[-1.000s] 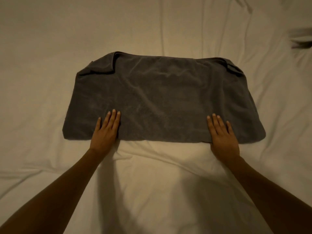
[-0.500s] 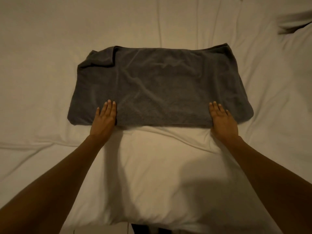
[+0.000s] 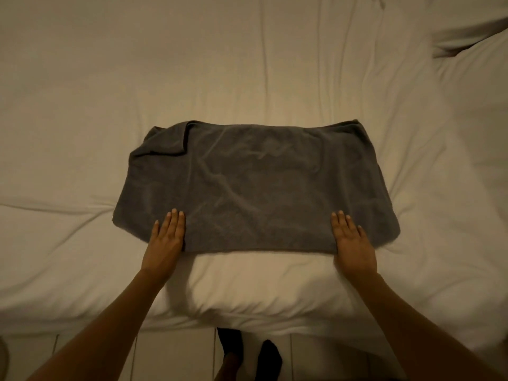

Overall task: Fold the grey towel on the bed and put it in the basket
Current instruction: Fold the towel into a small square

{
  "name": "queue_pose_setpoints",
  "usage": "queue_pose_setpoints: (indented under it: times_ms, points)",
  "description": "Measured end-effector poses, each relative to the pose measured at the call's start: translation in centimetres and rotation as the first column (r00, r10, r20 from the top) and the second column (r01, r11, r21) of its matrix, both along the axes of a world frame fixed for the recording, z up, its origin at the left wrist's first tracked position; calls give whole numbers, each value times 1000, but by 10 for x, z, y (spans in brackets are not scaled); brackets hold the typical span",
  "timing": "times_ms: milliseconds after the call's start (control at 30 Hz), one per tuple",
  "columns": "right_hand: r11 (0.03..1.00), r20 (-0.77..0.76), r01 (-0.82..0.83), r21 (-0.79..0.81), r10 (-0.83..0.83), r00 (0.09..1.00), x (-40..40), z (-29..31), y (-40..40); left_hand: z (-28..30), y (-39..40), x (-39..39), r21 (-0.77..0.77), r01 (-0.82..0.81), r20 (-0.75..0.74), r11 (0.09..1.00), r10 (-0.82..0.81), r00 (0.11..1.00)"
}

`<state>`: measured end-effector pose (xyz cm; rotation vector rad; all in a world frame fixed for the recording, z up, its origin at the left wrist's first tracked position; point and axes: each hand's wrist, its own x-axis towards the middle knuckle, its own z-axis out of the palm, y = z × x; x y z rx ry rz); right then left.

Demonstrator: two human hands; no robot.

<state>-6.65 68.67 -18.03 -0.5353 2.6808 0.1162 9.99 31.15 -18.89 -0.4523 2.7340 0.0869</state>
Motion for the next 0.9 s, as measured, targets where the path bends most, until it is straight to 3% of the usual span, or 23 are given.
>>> queue_pose_setpoints:
  times_ms: [300, 333, 467, 700, 900]
  points:
    - [998, 70, -7, -67, 12, 998, 64, -19, 29, 0, 38, 73, -11, -58, 34, 998, 58, 998]
    - [998, 78, -4, -67, 9, 997, 64, -22, 29, -3, 38, 74, -9, -56, 14, 998, 56, 998]
    - [999, 154, -15, -43, 21, 988, 56, -27, 25, -8, 35, 67, -16, -45, 167, 999, 47, 985]
    - [1000, 184, 7, -10, -5, 983, 68, -9, 21, 23, 22, 74, -14, 37, 209, 999, -34, 977]
    - [998, 175, 3, -66, 9, 984, 78, 17, -27, 46, -25, 55, -58, -1, 191, 998, 13, 981]
